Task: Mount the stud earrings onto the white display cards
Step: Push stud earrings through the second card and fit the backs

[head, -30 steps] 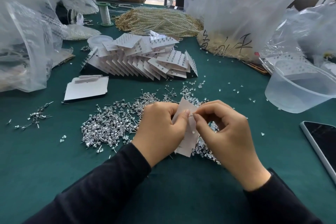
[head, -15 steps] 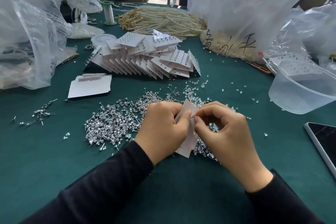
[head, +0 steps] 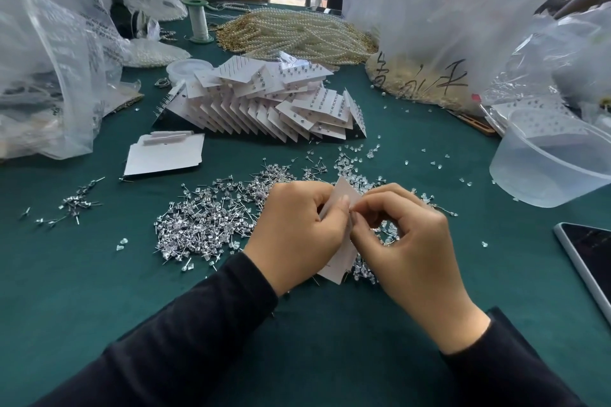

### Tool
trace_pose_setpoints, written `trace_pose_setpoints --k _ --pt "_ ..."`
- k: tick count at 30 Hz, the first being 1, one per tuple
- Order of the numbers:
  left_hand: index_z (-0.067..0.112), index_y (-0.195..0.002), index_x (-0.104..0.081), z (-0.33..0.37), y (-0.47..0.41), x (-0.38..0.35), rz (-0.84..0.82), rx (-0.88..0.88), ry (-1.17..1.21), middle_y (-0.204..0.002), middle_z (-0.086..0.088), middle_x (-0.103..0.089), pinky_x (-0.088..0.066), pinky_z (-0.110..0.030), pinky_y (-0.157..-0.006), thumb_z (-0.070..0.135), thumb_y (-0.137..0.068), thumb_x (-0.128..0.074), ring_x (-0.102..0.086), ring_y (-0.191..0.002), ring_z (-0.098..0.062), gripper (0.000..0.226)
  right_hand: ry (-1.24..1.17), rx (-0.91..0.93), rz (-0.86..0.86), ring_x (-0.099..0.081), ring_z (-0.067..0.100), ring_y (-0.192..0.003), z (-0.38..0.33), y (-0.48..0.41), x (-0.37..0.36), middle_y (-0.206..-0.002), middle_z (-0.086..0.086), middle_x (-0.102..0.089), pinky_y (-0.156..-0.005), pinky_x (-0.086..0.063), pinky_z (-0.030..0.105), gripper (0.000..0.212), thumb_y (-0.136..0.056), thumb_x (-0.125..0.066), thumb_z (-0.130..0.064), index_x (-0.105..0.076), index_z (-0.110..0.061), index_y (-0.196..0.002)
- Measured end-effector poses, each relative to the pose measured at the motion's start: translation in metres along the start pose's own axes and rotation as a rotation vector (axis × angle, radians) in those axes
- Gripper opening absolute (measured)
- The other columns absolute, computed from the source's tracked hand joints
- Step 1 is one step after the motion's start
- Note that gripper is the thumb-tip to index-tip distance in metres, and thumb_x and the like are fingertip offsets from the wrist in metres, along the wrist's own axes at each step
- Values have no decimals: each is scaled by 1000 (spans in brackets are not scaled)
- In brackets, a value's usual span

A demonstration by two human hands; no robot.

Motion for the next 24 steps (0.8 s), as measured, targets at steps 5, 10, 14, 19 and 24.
trace_pose_setpoints --k 5,10,14,19,24 --pt "3 -62 -62 0 -7 0 -198 167 405 -56 -17 -59 -39 -32 -44 49 -87 -43 -52 -47 -26 56 -103 -71 52 -58 13 -69 8 -3 9 -74 1 -61 -65 -47 23 6 -79 -62 -4 -63 -9 -75" --pt "12 -119 -58 -34 -24 31 -40 120 -402 -106 -3 -66 -48 -28 -85 32 -87 -56 -59 -93 -13 37 -332 -297 161 -55 4 -65 30 -4 24 -74 -3 -61 -62 -44 16 14 -86 -60 -4 -62 -15 -79" --pt "14 -133 -40 -57 -22 13 -328 229 -700 -131 -5 -47 -31 -40 -105 59 -80 -50 -40 -122 -21 71 -634 -463 223 -58 16 -77 44 -6 26 -78 0 -64 -78 -50 33 4 -83 -60 -11 -62 -14 -82" --pt "23 -117 -57 -47 -22 3 -324 144 -622 -117 2 -52 -28 -40 -100 54 -80 -54 -46 -111 -16 49 -790 -545 220 -62 10 -72 47 -5 25 -74 -4 -68 -71 -54 23 13 -75 -60 -18 -61 -9 -85" --pt "18 -96 -69 -41 -24 4 -252 83 -405 -92 3 -60 -42 -30 -85 16 -82 -64 -51 -84 -11 14 -792 -574 206 -63 11 -72 48 -5 25 -76 -1 -68 -69 -54 23 5 -82 -58 -11 -63 -10 -84"
Point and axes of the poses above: each hand's wrist, its own y-axis away from the middle knuckle, its own x-axis out of the back of the hand, z = x × y, the point moved 5 cm from there along -y, towards the middle knuckle
